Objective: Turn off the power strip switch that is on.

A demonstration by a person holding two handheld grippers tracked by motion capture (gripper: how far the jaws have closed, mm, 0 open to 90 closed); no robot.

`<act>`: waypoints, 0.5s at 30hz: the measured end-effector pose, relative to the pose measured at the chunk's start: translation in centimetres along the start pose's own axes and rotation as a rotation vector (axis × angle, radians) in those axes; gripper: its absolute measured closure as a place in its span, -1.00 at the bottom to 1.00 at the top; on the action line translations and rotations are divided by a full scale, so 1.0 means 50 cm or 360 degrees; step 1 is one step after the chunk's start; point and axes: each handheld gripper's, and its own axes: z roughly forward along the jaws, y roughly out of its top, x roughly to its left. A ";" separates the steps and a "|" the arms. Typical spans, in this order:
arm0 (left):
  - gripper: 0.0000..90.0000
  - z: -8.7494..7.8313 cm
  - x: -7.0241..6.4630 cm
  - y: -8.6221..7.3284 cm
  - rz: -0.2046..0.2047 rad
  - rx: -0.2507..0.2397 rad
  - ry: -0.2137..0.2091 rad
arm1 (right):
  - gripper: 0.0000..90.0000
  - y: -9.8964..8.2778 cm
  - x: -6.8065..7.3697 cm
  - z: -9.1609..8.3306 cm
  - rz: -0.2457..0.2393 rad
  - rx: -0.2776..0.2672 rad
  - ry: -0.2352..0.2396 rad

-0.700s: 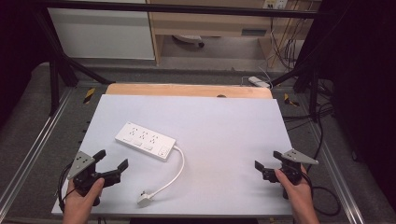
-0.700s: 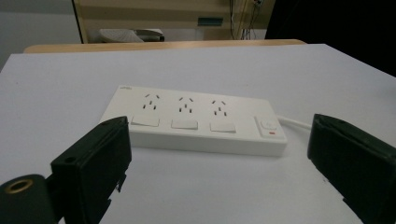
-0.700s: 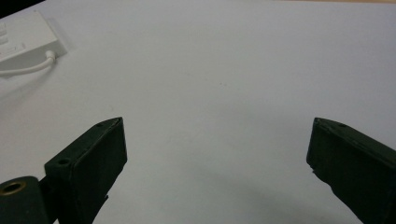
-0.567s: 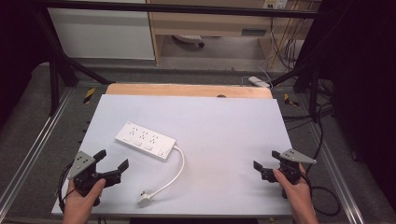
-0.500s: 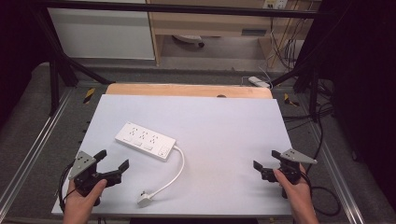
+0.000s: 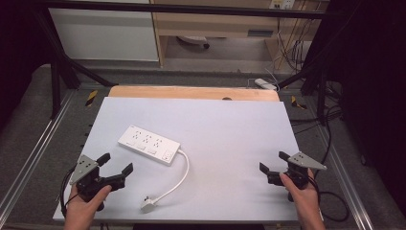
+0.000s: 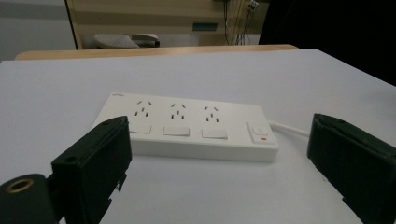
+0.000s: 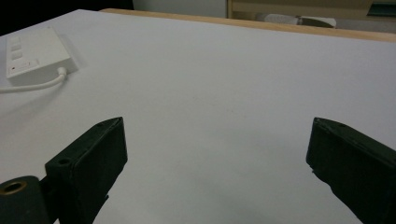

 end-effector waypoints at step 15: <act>-0.85 0.004 0.006 0.017 -0.0047 -0.0013 0.0009 | -0.88 0.000 0.008 0.008 -0.0043 0.0002 -0.0013</act>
